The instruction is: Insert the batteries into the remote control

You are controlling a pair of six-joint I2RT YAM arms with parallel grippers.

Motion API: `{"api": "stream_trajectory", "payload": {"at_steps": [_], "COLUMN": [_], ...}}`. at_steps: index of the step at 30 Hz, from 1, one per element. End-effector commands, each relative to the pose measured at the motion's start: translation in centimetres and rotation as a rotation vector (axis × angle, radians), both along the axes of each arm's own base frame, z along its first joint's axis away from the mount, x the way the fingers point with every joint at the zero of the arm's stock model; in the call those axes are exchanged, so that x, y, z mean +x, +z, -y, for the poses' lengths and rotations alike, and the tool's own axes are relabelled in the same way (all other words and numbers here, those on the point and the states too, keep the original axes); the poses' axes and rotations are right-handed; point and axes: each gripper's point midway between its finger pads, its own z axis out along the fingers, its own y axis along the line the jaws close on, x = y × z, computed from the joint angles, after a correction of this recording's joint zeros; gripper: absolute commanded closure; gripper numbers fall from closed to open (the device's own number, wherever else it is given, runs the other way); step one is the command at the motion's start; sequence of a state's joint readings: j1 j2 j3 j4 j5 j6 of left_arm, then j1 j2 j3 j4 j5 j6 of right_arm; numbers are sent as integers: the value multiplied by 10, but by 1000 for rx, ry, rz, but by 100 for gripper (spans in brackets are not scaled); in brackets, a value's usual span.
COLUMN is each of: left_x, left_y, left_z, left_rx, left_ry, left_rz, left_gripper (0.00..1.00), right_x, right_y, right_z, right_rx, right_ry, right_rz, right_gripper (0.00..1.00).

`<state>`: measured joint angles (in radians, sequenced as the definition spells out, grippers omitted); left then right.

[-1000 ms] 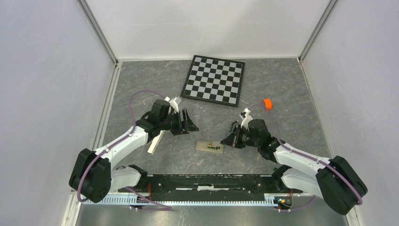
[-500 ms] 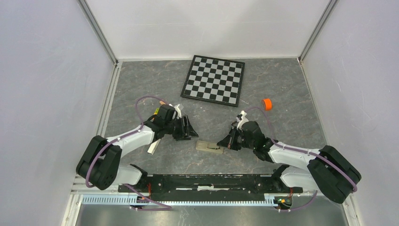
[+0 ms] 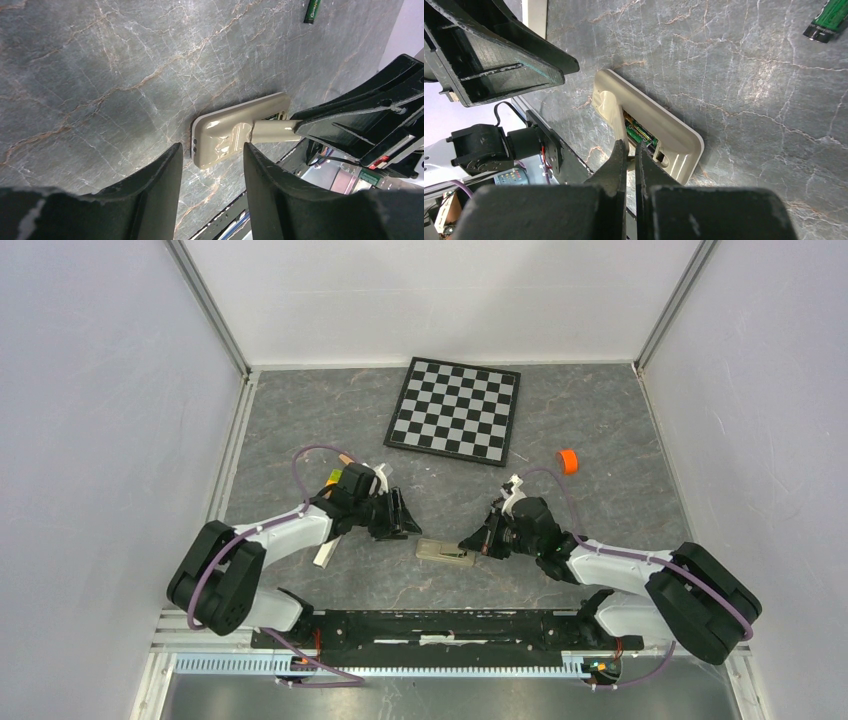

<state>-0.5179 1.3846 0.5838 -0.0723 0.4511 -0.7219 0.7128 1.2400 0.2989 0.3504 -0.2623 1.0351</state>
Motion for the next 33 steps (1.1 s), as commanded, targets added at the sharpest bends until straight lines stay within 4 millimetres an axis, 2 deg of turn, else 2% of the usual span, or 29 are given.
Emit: {"api": "stream_trajectory", "payload": {"at_steps": [1, 8, 12, 21, 27, 33], "left_x": [2, 0, -2, -13, -14, -17], "left_y": [2, 0, -4, -15, -18, -19], "left_z": [7, 10, 9, 17, 18, 23], "left_rx": [-25, -23, -7, 11, 18, 18], "left_ry": [-10, -25, -25, -74, -79, -100], "left_rz": [2, -9, -18, -64, -72, -78], "left_gripper": [48, 50, 56, 59, 60, 63], "right_x": [2, -2, -2, -4, -5, -6], "right_y": [6, 7, 9, 0, -9, -12], "right_z": [-4, -3, -2, -4, 1, -2], "right_rx": [16, 10, 11, -10, -51, -56], "right_ry": [23, 50, 51, 61, 59, 73], "right_rz": [42, 56, 66, 50, 41, 33], "right_gripper": [100, 100, 100, 100, 100, 100]}}
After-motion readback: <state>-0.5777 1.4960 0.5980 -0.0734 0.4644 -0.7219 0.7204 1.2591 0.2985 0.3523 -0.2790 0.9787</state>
